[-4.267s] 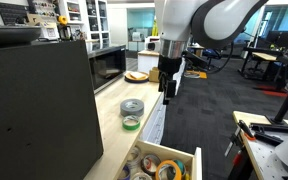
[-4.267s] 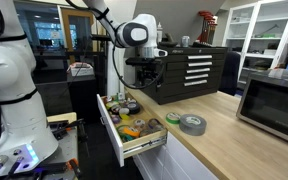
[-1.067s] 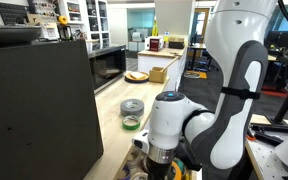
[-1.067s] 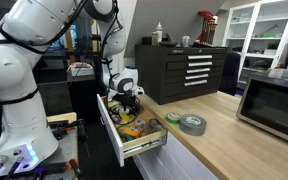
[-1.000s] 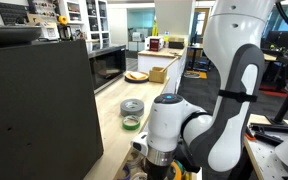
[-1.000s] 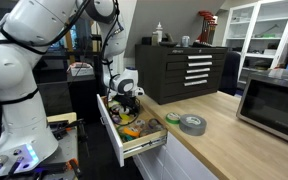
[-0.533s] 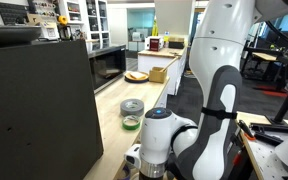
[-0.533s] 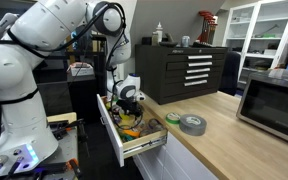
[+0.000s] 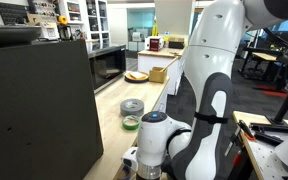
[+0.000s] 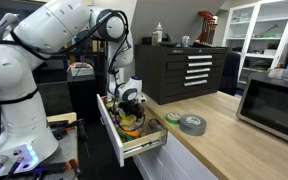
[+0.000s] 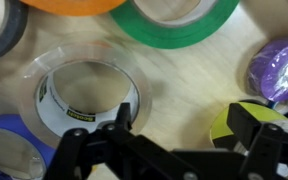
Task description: Take the orange masking tape out of the drawer and put it on the counter
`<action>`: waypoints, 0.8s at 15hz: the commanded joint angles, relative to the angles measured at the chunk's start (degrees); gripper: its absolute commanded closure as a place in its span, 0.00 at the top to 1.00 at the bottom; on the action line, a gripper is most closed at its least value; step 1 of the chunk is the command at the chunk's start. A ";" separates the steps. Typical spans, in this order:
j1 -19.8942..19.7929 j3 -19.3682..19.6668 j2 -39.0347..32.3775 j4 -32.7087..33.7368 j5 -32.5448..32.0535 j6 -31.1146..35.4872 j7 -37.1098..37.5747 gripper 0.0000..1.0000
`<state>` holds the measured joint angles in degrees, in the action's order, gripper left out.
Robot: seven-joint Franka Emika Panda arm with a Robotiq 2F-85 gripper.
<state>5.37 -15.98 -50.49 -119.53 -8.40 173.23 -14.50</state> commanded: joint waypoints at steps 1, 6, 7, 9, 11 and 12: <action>-2.02 -0.77 -0.53 0.29 -0.69 -1.28 -1.34 1.00; -2.95 -0.84 -1.08 0.18 -0.56 -1.23 -1.40 1.00; -3.37 -1.04 -1.66 0.30 -0.54 -1.19 -1.58 1.00; -3.89 -1.14 -2.66 0.48 -0.59 -0.98 -1.80 1.00; -4.01 -0.98 -3.18 0.48 -0.92 -0.68 -2.20 0.75; -3.56 -0.46 -3.08 0.39 -1.08 -0.35 -2.14 0.73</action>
<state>2.87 -15.98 -53.00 -119.51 -8.44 173.13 -15.52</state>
